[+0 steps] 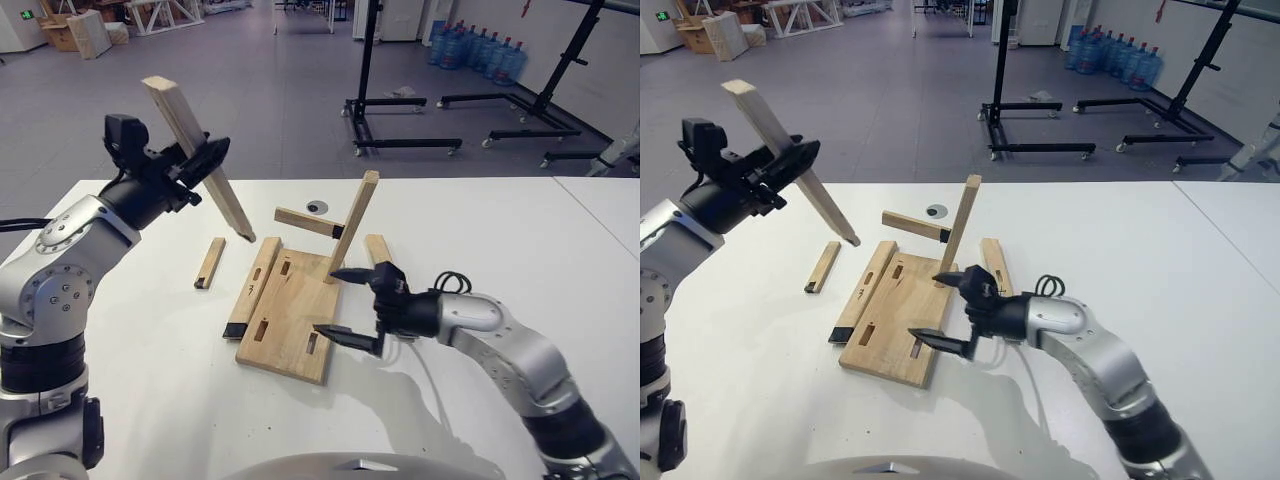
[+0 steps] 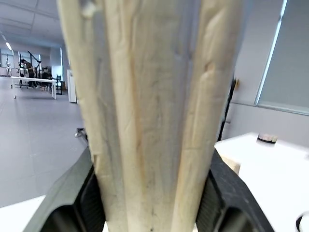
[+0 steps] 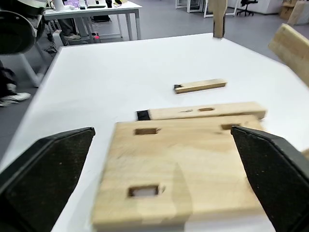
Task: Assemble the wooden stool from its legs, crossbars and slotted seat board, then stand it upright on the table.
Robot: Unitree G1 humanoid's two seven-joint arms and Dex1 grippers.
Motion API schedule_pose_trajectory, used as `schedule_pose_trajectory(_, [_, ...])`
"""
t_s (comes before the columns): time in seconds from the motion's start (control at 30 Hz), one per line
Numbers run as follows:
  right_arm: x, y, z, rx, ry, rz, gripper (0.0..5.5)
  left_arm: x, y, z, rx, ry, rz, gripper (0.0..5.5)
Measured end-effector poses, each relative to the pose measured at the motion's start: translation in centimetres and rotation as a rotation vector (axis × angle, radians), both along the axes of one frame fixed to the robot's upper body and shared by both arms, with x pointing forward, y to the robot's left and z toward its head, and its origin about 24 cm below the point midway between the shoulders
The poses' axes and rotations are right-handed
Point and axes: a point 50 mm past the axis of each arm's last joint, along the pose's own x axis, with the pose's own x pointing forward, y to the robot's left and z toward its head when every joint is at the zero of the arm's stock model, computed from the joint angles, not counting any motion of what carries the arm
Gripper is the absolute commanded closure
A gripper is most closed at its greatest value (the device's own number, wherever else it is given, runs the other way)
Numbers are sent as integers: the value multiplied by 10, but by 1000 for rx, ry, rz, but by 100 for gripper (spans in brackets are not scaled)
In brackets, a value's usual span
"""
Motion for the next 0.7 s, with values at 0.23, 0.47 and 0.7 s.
schedule_pose_trajectory(0.23, [10, 48, -17, -194, 41, 33, 31, 6, 12, -1, 99, -57, 94, 348])
schedule_pose_trajectory(0.47, [2, 61, -31, -379, 135, 73, 31, 7, 8, -1, 79, -117, 105, 348])
schedule_pose_trajectory(0.7, [-3, 73, -37, -504, 3, 144, 31, 10, 5, -6, 55, -118, 106, 348])
